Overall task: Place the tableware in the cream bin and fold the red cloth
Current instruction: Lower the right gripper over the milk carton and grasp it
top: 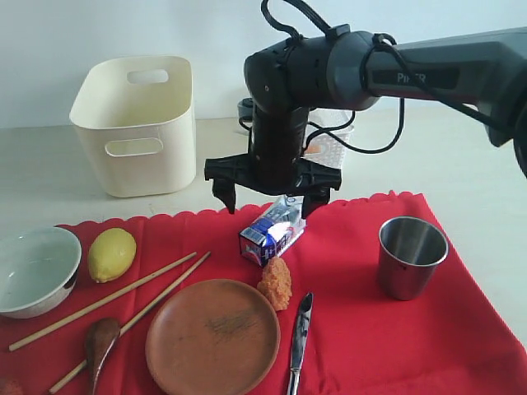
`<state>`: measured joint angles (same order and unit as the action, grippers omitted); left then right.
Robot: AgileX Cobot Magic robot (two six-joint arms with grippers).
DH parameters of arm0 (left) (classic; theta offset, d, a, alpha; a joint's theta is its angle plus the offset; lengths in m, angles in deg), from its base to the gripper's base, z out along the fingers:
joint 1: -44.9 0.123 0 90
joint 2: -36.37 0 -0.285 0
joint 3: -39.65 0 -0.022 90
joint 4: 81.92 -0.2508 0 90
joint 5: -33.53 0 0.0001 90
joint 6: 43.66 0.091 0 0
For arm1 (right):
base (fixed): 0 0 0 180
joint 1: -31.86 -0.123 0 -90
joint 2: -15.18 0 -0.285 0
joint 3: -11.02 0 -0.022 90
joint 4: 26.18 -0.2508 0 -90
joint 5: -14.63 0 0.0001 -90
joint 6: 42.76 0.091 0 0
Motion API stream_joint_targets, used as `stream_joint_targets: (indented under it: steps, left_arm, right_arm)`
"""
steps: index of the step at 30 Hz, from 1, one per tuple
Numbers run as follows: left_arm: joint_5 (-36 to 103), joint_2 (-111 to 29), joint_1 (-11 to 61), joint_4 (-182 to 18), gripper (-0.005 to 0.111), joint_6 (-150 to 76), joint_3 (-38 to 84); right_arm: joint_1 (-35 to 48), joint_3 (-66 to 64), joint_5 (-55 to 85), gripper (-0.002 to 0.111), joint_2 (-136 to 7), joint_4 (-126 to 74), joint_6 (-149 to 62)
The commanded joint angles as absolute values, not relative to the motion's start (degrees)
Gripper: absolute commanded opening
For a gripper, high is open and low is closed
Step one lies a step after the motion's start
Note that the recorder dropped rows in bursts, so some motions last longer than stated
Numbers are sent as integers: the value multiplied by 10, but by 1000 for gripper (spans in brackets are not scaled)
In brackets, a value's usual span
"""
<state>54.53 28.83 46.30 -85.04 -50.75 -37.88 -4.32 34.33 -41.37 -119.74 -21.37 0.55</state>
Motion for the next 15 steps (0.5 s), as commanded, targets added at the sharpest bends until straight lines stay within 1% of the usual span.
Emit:
stream_joint_targets:
  steps: [1,9,12,13,14,15]
  left_arm:
    - [540,286,463,-853,0,-508,-376]
    - [540,286,463,-853,0,-508,-376]
    - [540,286,463,-853,0,-508,-376]
    - [540,286,463,-853,0,-508,-376]
    - [540,286,463,-853,0,-508,-376]
    - [540,286,463,-853,0,-508,-376]
  right_arm:
    - [-43,342,-419,93,-1215,-201,30]
    - [-43,342,-394,93,-1234,-186,33]
    - [-43,342,-397,92,-1237,-168,24]
    - [-43,342,-397,90,-1238,-168,24]
    - [-43,342,-402,81,-1241,-169,24]
    - [-43,342,-404,74,-1244,-172,23]
